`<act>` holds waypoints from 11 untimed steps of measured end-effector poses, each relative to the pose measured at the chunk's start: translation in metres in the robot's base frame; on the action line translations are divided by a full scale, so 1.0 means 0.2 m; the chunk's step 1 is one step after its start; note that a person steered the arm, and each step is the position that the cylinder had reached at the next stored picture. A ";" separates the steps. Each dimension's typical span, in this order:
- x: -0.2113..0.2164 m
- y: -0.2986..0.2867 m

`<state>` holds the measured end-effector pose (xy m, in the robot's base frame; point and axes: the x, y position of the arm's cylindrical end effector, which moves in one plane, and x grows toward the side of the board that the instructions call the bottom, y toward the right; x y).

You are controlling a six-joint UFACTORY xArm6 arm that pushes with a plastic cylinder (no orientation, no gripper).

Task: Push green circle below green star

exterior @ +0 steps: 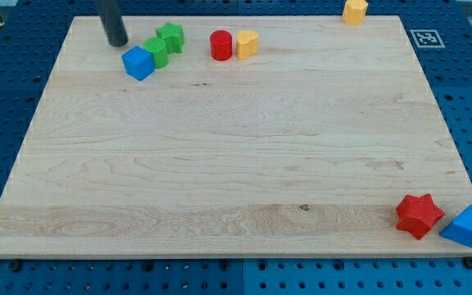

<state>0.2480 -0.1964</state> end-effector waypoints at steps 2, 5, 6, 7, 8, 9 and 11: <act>-0.20 0.20; -0.23 0.25; -0.15 0.25; -0.03 0.26; 0.13 0.26; 0.33 0.27; 0.61 0.30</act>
